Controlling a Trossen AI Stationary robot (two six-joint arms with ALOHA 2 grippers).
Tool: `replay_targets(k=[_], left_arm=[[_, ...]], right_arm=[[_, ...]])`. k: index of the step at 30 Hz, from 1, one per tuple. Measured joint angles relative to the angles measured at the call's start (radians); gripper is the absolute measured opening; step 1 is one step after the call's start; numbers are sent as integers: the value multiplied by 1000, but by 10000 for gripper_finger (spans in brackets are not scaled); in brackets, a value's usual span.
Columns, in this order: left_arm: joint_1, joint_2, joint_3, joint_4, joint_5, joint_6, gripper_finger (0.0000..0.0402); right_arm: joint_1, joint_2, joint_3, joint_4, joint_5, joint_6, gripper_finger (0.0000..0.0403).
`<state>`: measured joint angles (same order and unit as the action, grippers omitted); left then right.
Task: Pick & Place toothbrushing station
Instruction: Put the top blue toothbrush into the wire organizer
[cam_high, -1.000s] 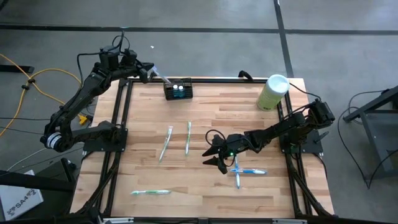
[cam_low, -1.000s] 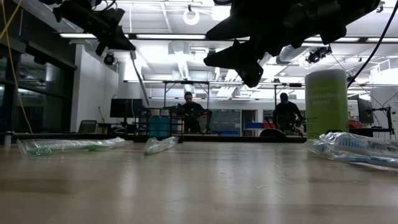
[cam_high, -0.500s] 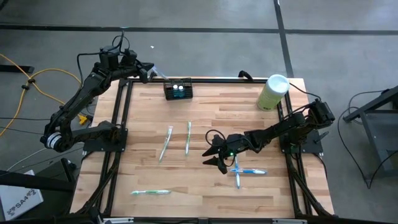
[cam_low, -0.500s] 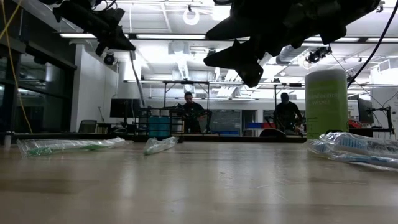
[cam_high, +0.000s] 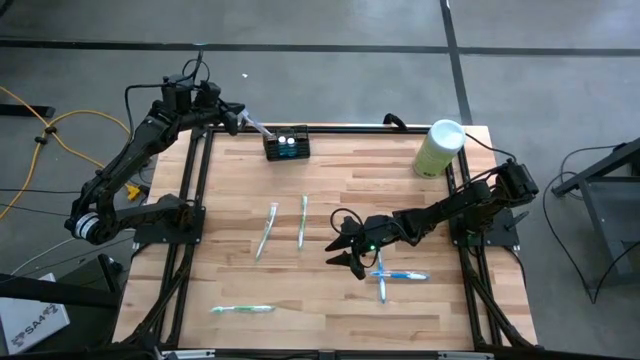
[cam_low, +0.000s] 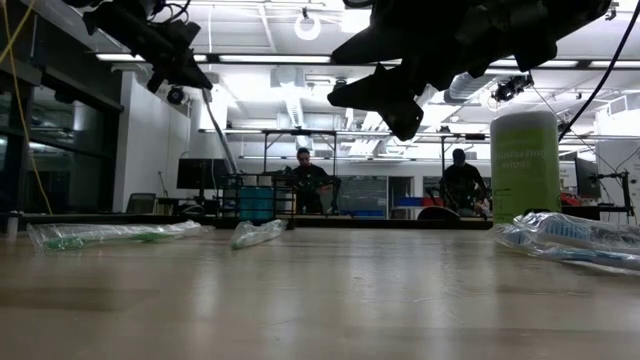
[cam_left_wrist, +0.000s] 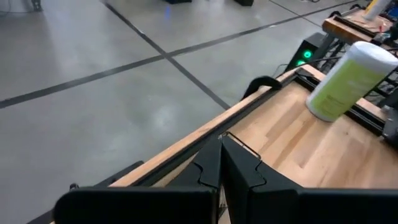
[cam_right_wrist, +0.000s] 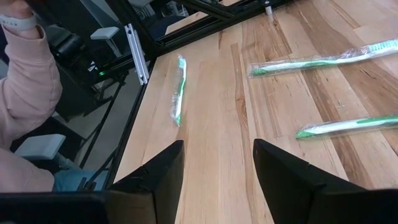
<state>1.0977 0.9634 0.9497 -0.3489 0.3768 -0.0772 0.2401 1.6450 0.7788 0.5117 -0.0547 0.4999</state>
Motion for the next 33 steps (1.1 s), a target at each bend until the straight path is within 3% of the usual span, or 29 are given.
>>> replay_targets(k=[19, 33], left_arm=[[-6, 92, -1, 74, -34, 1, 0], [-5, 60, -1, 142, -1, -28, 0]], right_arm=[[0, 0, 0, 0, 0, 4, 184], [0, 0, 0, 0, -2, 4, 184]])
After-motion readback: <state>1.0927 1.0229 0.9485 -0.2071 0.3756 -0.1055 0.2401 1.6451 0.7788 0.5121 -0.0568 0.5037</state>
